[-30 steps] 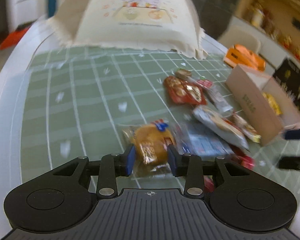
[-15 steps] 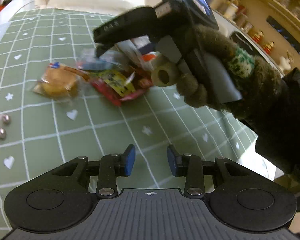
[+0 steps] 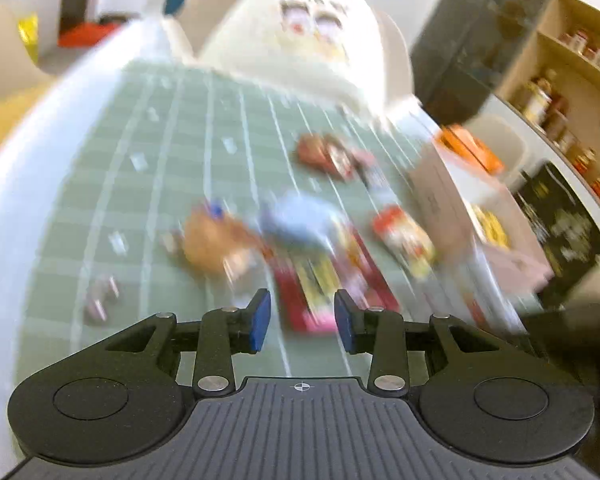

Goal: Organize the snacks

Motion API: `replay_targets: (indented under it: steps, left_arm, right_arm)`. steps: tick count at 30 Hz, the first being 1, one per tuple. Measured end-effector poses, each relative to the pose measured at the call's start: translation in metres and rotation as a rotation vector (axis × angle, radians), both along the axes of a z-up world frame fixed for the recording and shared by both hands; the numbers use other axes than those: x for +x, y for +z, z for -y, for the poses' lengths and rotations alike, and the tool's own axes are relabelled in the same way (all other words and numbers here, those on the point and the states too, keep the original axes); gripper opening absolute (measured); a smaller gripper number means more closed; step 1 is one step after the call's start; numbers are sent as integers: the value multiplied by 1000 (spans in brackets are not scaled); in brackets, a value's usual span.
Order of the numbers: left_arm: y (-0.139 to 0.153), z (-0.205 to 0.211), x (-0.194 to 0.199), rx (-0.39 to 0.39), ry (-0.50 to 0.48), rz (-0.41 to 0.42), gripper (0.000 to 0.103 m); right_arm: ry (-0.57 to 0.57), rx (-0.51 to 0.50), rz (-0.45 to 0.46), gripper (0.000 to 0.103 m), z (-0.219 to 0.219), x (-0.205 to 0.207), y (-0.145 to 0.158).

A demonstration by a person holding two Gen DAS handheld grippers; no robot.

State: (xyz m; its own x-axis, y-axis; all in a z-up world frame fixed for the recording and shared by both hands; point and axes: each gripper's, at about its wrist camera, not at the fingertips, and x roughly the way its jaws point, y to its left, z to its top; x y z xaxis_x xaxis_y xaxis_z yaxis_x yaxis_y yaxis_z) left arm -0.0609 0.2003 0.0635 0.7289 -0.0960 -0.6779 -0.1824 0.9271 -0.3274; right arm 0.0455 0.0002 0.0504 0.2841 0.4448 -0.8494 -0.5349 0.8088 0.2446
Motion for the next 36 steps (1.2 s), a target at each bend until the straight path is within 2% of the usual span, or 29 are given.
replay_targets:
  steps: [3, 5, 6, 7, 8, 9, 12, 17, 20, 22, 25, 28, 29, 30, 32, 35, 36]
  left_arm:
    - [0, -20, 28, 60, 117, 4, 39]
    - [-10, -34, 46, 94, 183, -45, 39]
    - [-17, -36, 56, 94, 207, -89, 39]
    - [-24, -39, 62, 80, 217, -122, 39]
    - [-29, -38, 63, 72, 212, -131, 40]
    - [-29, -31, 61, 98, 195, -113, 40]
    - [-27, -4, 59, 171, 40, -82, 40]
    - [-23, 43, 42, 228, -294, -20, 40]
    - [-19, 67, 25, 260, -420, -17, 40]
    - [-15, 77, 7, 274, -453, -27, 40]
    - [-10, 74, -1, 203, -362, -80, 40]
    - [-2, 42, -7, 8, -89, -79, 40]
    - [-1, 32, -8, -38, -7, -73, 40]
    - [0, 26, -6, -48, 47, -70, 40]
    - [-3, 28, 4, 16, 70, -93, 40]
    - [-18, 47, 19, 110, -11, -178, 41]
    - [-20, 58, 20, 197, -39, -157, 43]
  right_arm:
    - [-34, -53, 61, 17, 25, -17, 1]
    - [-61, -69, 62, 21, 40, -22, 0]
    - [-77, -75, 63, 32, 47, -24, 0]
    - [-94, -83, 70, 53, 54, -27, 0]
    - [-112, -90, 88, 64, 61, -31, 0]
    - [-127, -95, 112, 76, 69, -33, 1]
    - [-158, -115, 167, 77, 91, -42, 3]
    - [-225, -132, 135, 78, 115, -37, -13]
    - [-246, -122, 133, 83, 119, -38, -21]
    - [-258, -112, 142, 85, 118, -40, -23]
    - [-271, -94, 147, 88, 119, -41, -25]
    - [-285, -82, 152, 89, 123, -42, -28]
    - [-294, -80, 152, 90, 126, -43, -29]
    - [-302, -76, 152, 91, 128, -44, -29]
    - [-324, -61, 139, 93, 132, -46, -32]
    - [-359, -25, 116, 95, 138, -48, -36]
    - [-358, -28, 119, 96, 138, -48, -36]
